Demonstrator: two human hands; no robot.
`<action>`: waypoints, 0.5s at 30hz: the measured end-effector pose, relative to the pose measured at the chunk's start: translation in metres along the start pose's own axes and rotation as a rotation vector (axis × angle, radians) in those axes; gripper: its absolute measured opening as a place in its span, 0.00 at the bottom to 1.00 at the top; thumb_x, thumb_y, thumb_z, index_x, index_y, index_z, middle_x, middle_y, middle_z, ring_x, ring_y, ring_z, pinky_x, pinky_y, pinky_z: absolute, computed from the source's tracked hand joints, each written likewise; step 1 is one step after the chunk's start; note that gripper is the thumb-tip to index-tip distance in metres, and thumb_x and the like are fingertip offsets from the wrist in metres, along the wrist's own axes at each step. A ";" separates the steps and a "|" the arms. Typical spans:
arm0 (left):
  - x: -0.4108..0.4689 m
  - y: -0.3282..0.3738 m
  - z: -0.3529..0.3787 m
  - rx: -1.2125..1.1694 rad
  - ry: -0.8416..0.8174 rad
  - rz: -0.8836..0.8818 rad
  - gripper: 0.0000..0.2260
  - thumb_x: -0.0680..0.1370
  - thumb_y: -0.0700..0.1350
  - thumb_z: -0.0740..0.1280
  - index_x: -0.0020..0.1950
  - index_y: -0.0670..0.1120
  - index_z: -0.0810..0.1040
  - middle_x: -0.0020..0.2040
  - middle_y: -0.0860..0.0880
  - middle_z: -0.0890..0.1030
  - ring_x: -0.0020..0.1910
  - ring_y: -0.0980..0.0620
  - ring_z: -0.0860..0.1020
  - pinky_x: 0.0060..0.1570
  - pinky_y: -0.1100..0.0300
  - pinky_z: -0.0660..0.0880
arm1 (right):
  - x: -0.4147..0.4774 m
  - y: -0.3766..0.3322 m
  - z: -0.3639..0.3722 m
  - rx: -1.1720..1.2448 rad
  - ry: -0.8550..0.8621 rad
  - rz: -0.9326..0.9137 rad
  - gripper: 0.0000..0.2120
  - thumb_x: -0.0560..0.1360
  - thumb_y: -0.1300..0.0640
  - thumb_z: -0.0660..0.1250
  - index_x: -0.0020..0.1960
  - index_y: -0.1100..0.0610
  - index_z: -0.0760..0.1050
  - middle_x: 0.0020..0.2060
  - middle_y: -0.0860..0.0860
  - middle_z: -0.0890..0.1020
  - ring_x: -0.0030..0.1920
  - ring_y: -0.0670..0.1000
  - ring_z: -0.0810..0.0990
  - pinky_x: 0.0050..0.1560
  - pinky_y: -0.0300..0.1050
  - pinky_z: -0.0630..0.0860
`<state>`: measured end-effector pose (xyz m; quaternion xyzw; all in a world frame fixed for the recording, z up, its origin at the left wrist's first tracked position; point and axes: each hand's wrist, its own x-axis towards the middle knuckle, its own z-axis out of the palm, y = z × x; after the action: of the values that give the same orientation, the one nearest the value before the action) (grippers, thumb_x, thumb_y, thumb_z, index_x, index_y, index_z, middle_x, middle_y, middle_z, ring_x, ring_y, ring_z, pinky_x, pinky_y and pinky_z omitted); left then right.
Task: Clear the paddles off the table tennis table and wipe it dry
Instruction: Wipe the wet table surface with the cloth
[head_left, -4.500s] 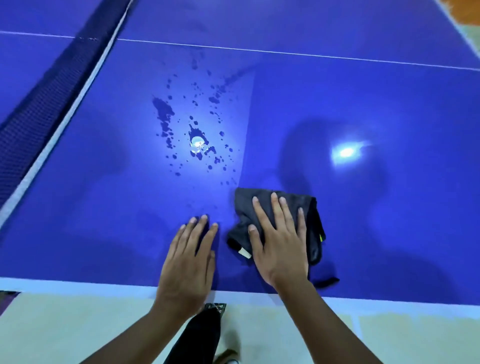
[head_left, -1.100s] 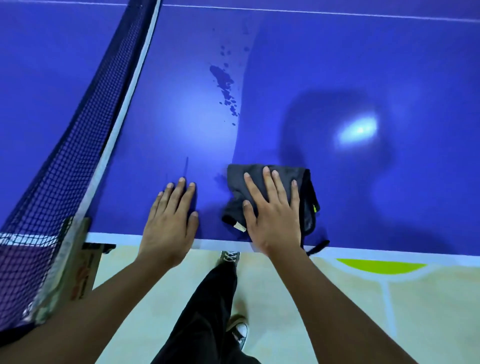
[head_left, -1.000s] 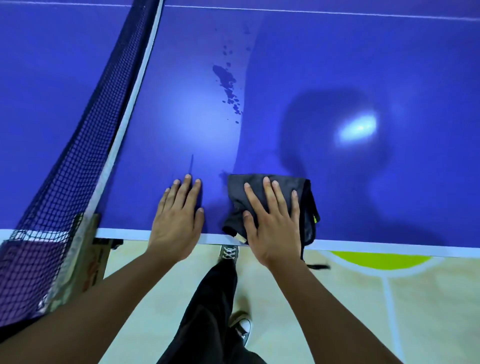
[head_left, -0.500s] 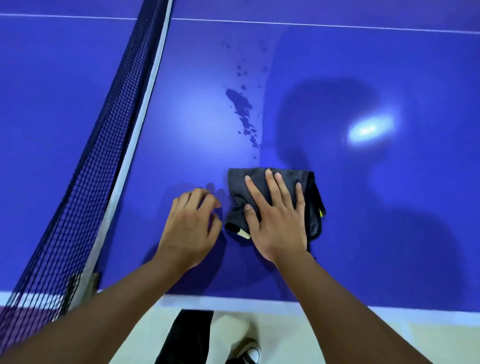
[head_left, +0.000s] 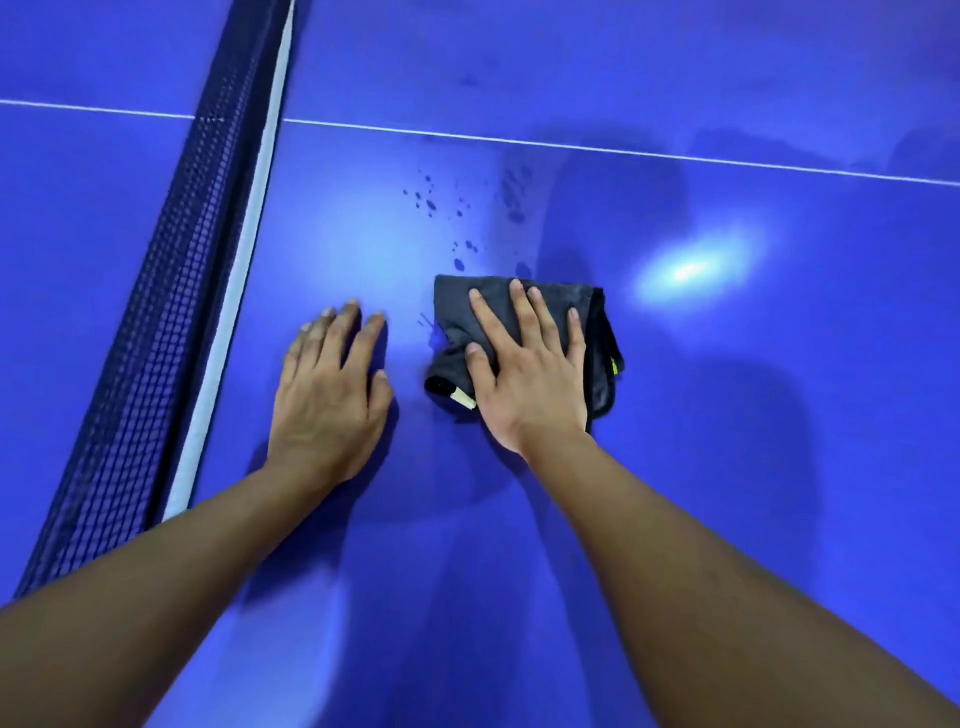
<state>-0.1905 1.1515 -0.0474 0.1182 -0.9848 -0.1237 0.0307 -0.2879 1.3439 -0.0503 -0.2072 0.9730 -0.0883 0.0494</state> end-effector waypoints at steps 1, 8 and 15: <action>0.003 0.000 0.001 0.007 0.009 -0.006 0.27 0.80 0.50 0.55 0.78 0.43 0.66 0.79 0.40 0.65 0.77 0.38 0.63 0.78 0.42 0.57 | 0.018 0.002 -0.002 -0.003 0.003 0.005 0.27 0.84 0.39 0.43 0.83 0.37 0.46 0.84 0.49 0.48 0.83 0.49 0.42 0.80 0.61 0.37; 0.009 0.004 -0.003 0.031 -0.004 -0.019 0.28 0.79 0.49 0.55 0.79 0.43 0.65 0.80 0.41 0.64 0.79 0.39 0.61 0.79 0.43 0.55 | 0.143 0.014 -0.012 -0.021 0.008 0.040 0.27 0.84 0.39 0.45 0.82 0.37 0.49 0.84 0.49 0.51 0.83 0.49 0.45 0.80 0.61 0.38; 0.011 0.002 0.000 0.044 -0.015 -0.026 0.27 0.80 0.49 0.55 0.80 0.43 0.64 0.81 0.42 0.62 0.79 0.40 0.60 0.78 0.42 0.56 | 0.228 0.015 -0.019 -0.034 0.005 0.050 0.27 0.83 0.39 0.46 0.82 0.37 0.50 0.83 0.50 0.51 0.83 0.49 0.46 0.80 0.60 0.39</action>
<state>-0.2015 1.1504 -0.0468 0.1307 -0.9859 -0.1032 0.0188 -0.5035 1.2668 -0.0479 -0.1835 0.9794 -0.0709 0.0454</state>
